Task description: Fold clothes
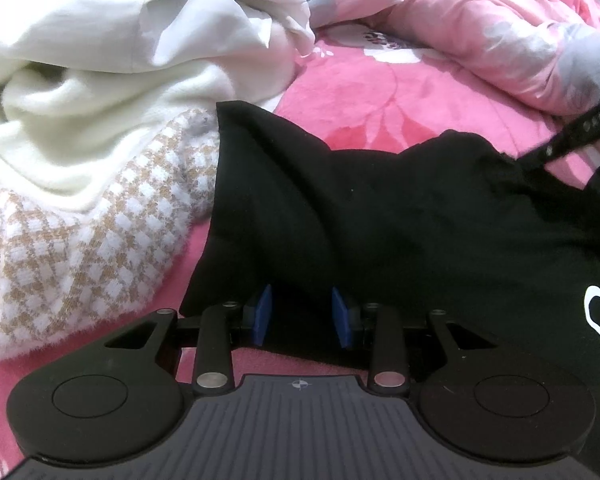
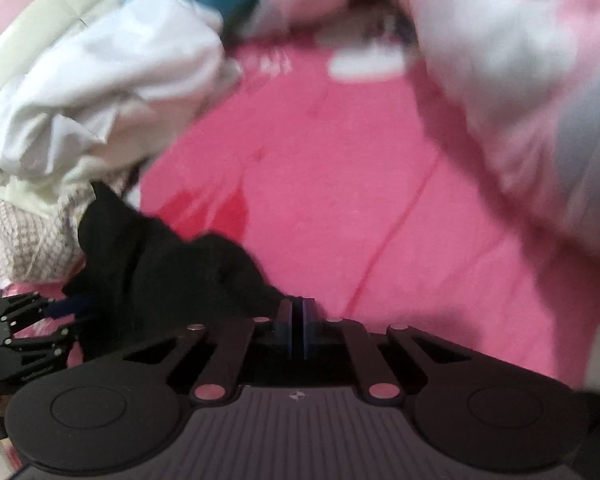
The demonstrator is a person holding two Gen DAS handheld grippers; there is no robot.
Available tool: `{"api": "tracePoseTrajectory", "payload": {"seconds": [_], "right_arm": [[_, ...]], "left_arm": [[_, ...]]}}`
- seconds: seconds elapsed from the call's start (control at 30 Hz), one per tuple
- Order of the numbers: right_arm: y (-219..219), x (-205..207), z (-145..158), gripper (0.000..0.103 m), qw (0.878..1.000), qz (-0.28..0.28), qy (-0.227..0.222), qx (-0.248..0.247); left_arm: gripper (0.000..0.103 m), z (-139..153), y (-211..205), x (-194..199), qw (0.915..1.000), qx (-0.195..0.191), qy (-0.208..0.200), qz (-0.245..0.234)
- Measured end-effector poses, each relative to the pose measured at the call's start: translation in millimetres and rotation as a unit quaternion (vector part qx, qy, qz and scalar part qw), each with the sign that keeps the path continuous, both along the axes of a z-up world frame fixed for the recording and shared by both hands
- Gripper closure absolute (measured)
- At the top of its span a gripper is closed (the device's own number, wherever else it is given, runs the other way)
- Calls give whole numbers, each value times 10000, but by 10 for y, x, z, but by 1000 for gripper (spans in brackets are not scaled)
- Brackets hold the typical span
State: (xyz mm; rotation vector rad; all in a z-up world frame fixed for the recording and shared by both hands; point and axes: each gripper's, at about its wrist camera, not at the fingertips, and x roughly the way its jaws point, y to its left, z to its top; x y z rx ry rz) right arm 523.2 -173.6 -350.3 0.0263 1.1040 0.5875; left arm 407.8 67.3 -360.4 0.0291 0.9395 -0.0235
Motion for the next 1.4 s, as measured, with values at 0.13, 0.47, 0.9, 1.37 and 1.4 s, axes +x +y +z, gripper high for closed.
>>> {"api": "tracePoseTrajectory", "payload": {"seconds": [0.13, 0.47, 0.9, 1.37, 1.4], "right_arm": [[49, -59, 162, 100, 9959, -97, -849, -309], [34, -141, -5, 82, 9846, -460, -1550, -671], [-1035, -847, 477, 73, 9753, -813, -1306, -1584], [-1086, -402, -13, 62, 9747, 637, -1315, -1691], [-1049, -391, -36, 59, 9725, 986, -1244, -1706]], "left_arm": [[70, -3, -14, -6, 10000, 37, 9, 26], [70, -18, -45, 6, 9998, 193, -1, -49], [70, -28, -101, 3, 9989, 430, -18, -171], [70, -31, -214, 1, 9963, 828, -14, -248], [69, -34, -222, 2, 9960, 858, -14, -259]]}}
